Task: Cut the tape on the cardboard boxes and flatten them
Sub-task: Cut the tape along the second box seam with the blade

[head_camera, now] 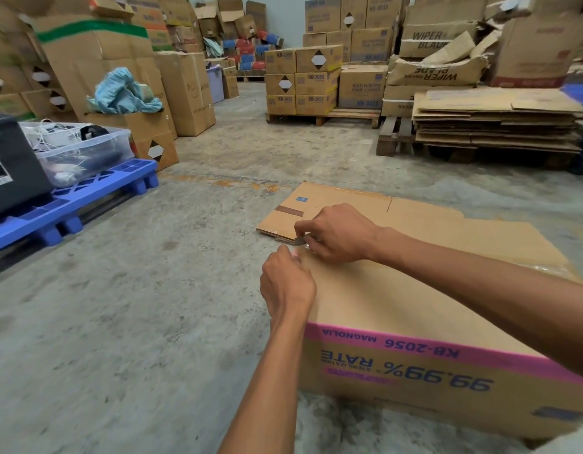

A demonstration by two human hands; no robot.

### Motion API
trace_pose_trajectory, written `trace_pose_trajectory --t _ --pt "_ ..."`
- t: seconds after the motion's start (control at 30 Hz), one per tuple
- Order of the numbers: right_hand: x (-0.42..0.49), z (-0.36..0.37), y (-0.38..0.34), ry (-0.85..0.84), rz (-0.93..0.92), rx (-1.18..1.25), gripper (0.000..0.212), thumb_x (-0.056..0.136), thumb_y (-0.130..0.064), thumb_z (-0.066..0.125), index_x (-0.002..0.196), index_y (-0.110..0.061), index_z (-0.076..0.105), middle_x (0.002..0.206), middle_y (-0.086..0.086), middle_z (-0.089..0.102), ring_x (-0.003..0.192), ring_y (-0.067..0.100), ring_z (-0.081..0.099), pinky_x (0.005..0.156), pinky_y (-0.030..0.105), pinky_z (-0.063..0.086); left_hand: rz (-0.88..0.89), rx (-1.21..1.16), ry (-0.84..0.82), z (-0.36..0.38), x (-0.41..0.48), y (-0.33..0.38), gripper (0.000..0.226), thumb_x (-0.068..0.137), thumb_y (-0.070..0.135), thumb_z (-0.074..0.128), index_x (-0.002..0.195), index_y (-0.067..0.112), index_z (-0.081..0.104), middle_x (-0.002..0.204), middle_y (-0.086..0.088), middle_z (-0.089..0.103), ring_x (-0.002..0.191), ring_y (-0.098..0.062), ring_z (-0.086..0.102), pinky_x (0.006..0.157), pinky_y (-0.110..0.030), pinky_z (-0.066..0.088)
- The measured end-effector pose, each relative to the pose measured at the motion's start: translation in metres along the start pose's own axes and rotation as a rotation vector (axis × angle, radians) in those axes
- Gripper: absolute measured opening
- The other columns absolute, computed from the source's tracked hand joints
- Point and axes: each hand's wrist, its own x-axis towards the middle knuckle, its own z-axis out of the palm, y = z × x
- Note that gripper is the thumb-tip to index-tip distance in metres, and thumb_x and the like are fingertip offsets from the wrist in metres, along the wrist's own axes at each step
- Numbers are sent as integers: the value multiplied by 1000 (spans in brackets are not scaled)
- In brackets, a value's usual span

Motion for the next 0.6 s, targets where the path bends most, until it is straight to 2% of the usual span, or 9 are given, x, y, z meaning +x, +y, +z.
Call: trace_pose_trajectory --t 0.1,0.2,0.33,0.5,0.6 --pt "3 -9 0 -43 -22 -8 26 91 -29 42 103 -29 65 68 5 64 61 28 55 51 30 31 -1 -6 4 -1 -1 0 29 104 30 38 98 10 58 99 -8 64 85 -25 57 65 -34 39" --pt "3 -15 2 -67 -60 -52 27 91 -29 42 105 -29 65 68 6 66 62 30 58 51 29 32 -15 -2 5 -2 -3 1 29 104 30 38 97 11 58 97 -7 63 79 -21 50 65 -35 39" --pt "2 -20 2 -98 -82 -71 29 93 -29 40 109 -29 64 73 8 68 67 33 62 53 30 38 -23 8 9 -2 -7 3 27 104 29 39 100 12 59 98 -6 63 78 -21 50 66 -35 40" --pt "0 -27 1 -109 -103 -94 28 95 -29 40 110 -29 64 75 7 69 69 31 61 54 29 32 -29 10 15 -2 -8 4 28 103 29 39 102 11 60 100 -7 64 87 -26 59 66 -36 41" --pt "-3 -27 0 -103 -106 -80 29 97 -29 39 110 -28 65 75 7 68 70 32 61 53 31 34 -28 17 17 -3 -8 4 27 103 29 40 102 11 60 99 -6 63 80 -23 53 65 -35 40"
